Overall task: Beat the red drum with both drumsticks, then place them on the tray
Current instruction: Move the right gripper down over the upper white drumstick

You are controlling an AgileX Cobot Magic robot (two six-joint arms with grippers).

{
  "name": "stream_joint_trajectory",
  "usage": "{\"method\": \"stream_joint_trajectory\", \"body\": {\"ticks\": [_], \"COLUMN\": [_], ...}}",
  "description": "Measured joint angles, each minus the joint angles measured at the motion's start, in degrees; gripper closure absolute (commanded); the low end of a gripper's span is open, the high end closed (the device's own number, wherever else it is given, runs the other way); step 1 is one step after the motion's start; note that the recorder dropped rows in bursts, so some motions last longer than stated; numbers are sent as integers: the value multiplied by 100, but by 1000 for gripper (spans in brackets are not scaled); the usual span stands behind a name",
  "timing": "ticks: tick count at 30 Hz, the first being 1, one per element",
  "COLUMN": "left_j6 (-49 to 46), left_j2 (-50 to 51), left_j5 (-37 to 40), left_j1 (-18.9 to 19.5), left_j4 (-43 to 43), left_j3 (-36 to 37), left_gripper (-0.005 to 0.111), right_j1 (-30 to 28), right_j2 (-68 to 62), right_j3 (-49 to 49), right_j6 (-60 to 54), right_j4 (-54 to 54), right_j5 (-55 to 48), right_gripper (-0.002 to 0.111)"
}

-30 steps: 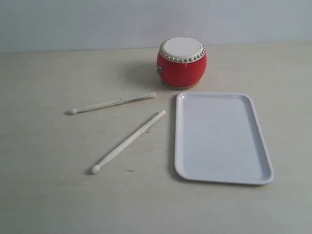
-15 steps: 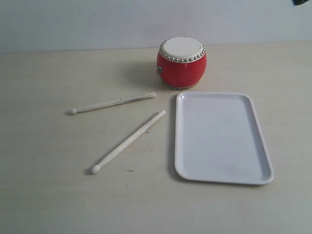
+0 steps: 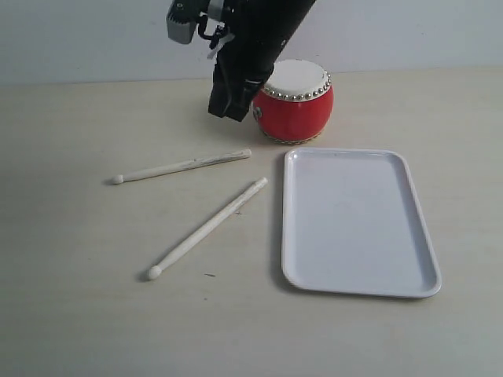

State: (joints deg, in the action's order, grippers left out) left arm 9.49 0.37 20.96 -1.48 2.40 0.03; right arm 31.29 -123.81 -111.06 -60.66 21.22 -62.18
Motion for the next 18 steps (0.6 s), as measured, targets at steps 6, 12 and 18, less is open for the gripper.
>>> {"method": "stream_joint_trajectory", "body": {"ticks": [6, 12, 18], "left_j6": [0, 0, 0], "left_j2": [0, 0, 0], "left_j5": [0, 0, 0], "left_j1": [0, 0, 0], "left_j4": [0, 0, 0], "left_j3": [0, 0, 0], "left_gripper": [107, 107, 107], "right_j1": [0, 0, 23], "right_j2": [-724, -1302, -1798], "right_j3": [-539, -1121, -1792], "right_j6": [-14, -21, 40], "right_j4": [-385, -760, -1091], "right_j5": [71, -175, -602], "right_gripper": [73, 73, 73]}}
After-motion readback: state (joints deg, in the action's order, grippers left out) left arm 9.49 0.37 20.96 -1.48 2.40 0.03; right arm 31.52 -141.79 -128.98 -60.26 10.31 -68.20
